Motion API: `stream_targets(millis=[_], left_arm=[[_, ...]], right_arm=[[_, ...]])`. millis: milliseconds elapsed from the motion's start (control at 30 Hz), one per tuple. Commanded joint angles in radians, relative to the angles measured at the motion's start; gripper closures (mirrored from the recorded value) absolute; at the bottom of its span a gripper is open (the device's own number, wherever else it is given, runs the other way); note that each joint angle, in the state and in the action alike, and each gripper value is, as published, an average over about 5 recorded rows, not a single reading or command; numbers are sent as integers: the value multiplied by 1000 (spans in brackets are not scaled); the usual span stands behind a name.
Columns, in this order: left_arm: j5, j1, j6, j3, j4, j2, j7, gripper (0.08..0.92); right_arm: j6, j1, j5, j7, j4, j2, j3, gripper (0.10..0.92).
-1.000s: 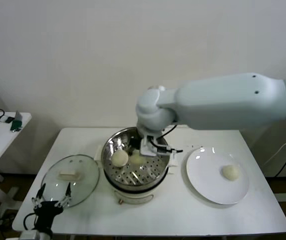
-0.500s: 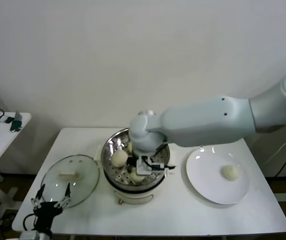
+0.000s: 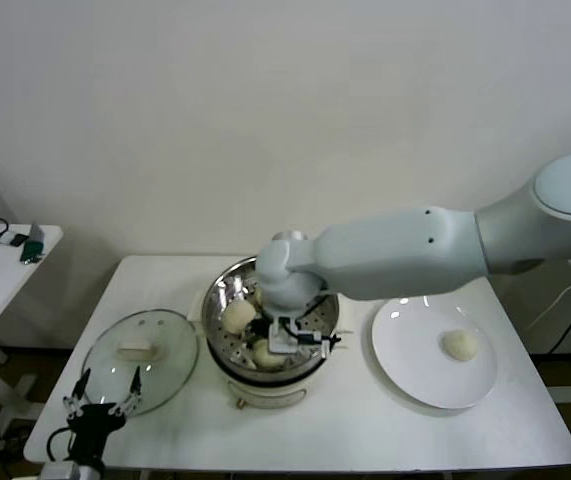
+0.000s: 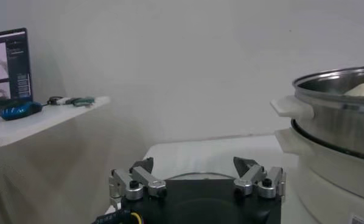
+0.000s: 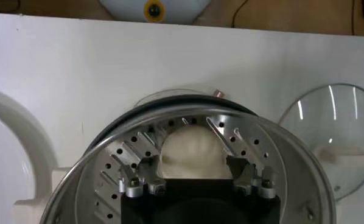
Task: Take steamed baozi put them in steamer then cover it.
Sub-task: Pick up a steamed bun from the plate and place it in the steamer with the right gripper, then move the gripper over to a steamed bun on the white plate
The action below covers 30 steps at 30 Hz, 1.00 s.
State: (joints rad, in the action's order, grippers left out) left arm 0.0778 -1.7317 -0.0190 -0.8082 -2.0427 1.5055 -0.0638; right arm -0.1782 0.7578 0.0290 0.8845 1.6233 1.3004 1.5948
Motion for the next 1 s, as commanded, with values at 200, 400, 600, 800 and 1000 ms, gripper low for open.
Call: stream_targets(millis=[200, 400, 600, 800, 1000], left_arm=[[-8, 6, -5, 5, -2, 1, -2, 177], [-4, 13, -2, 7, -1, -6, -4, 177], [2, 21, 7, 14, 4, -11, -5, 177], [6, 27, 7, 15, 7, -13, -7, 177], [5, 20, 12, 13, 9, -11, -7, 177]], right_arm=[[25, 241, -547, 240, -109, -255, 54, 203], [200, 320, -720, 227, -227, -447, 191, 203], [264, 275, -627, 179, -261, -637, 328, 203], [289, 95, -415, 117, -278, -758, 280, 203], [279, -116, -285, 91, -399, -744, 104, 203]])
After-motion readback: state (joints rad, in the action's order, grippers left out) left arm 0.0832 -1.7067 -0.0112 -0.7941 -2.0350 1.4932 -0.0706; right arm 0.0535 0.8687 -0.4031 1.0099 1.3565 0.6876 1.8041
